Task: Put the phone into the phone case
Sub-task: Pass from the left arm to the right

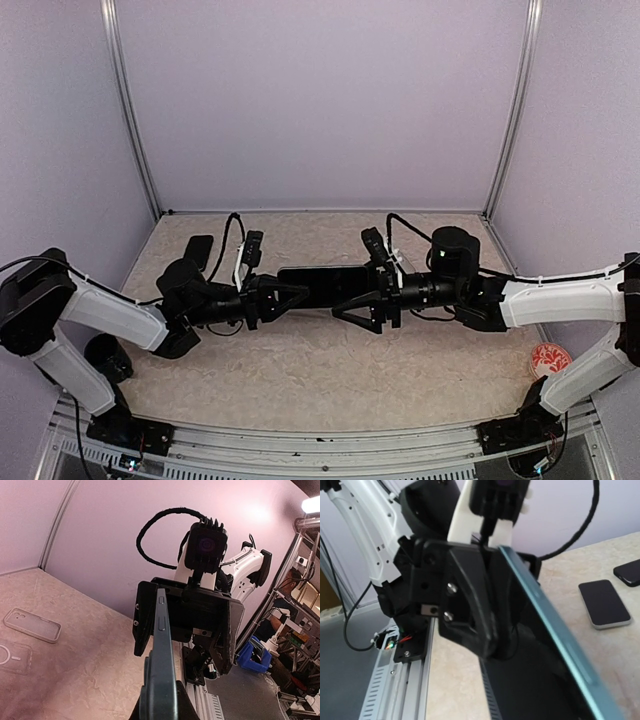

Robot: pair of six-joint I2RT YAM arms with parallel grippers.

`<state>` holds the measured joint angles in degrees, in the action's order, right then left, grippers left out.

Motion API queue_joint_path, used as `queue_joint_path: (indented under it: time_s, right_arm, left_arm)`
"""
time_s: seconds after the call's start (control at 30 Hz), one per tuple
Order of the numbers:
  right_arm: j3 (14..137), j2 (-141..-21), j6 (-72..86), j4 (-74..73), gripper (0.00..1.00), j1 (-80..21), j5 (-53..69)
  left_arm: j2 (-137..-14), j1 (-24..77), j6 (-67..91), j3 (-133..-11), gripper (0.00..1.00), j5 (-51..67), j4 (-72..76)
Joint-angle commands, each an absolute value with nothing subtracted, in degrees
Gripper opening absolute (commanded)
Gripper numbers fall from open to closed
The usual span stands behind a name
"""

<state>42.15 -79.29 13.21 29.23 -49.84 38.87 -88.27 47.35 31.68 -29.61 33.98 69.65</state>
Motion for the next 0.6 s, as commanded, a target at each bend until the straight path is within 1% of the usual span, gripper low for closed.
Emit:
queue_joint_path:
  time_s: [0.0,0.1,0.23,0.33,0.37,0.57]
  right_arm:
    - [43.5,-79.5,14.4,31.8,0.73,-49.8,40.7]
    - [43.7,-80.0,14.5,31.7,0.63,-49.8,41.5]
    - [44.8,-81.3,14.6,31.0,0.43,-49.8,42.9]
    - [45.4,-81.7,14.2,30.2,0.31,-49.8,43.4]
    - [45.4,-81.7,14.2,30.0,0.29,-49.8,43.3]
    - [44.2,-79.8,13.8,30.1,0.23,-49.0,41.5]
  left_arm:
    - [-88.3,47.7,31.5,-31.7,0.0,32.8,73.5]
    - [-88.4,47.7,31.3,-31.8,0.0,32.2,73.0]
    - [-88.6,47.7,31.4,-32.1,0.0,31.8,72.8]
    - [-88.6,47.7,31.3,-32.1,0.0,31.7,72.5]
    - [-88.5,47.7,31.2,-32.0,0.0,31.7,72.3]
    - [-87.4,47.6,30.4,-31.6,0.0,31.5,70.8]
